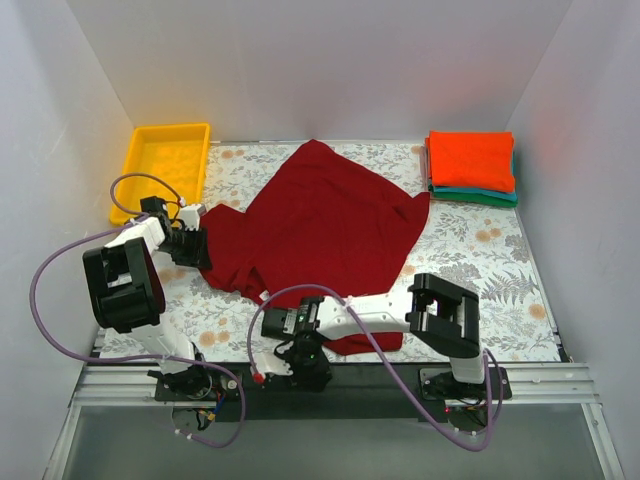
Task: Fold and stack the t-shirts
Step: Flatten the tshirt out
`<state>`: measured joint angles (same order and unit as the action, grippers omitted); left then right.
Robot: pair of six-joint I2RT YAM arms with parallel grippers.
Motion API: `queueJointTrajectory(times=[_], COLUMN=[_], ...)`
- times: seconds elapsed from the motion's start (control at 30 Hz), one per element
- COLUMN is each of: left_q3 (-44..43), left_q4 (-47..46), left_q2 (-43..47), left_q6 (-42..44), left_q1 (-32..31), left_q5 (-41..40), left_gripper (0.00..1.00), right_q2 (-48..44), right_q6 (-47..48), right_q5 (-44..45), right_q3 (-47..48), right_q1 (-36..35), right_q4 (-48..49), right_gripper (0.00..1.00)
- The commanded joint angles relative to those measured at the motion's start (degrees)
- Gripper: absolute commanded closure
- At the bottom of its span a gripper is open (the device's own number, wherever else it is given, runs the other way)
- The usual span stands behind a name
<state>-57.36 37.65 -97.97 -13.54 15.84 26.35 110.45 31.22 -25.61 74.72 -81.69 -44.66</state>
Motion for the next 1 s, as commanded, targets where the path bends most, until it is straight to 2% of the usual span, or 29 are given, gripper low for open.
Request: queueJointTrajectory(times=[0.0, 0.03, 0.2, 0.3, 0.6, 0.97], left_q3=[-0.99, -1.08, -1.08, -1.00, -1.79, -1.61], left_q4=[-2.49, -2.58, -2.49, -2.75, -2.93, -3.55], left_q2=[-0.82, -0.73, -1.08, -1.17, -2.31, -3.28], left_q6=[0.09, 0.09, -0.34, -0.61, -0.96, -1.58], left_q1=[-0.54, -0.46, -0.98, -1.25, -1.60, -1.95], left_q5=[-2.36, -2.27, -1.65, -1.74, -1.91, -1.91], left_gripper=[0.67, 0.67, 0.67, 0.66, 0.62, 0.61], right_q2=[-5.06, -5.86, -10.52, -10.26, -4.46, -0.50], right_q6=[-1.24, -2.38, -8.01, -9.42, -8.29, -6.17], right_q5=[-0.83, -1.63, -2.17, -0.07, -6.03, -7.18], right_q3=[1.13, 1.74, 4.56, 5.52, 5.53, 4.47], right_q1=[6.59, 8.81, 22.68, 25.26, 25.09, 22.11], right_q4=[0.36, 0.89, 5.81, 7.92, 7.92, 8.54], right_gripper=[0.53, 0.48, 0.48, 0.47, 0.34, 0.40])
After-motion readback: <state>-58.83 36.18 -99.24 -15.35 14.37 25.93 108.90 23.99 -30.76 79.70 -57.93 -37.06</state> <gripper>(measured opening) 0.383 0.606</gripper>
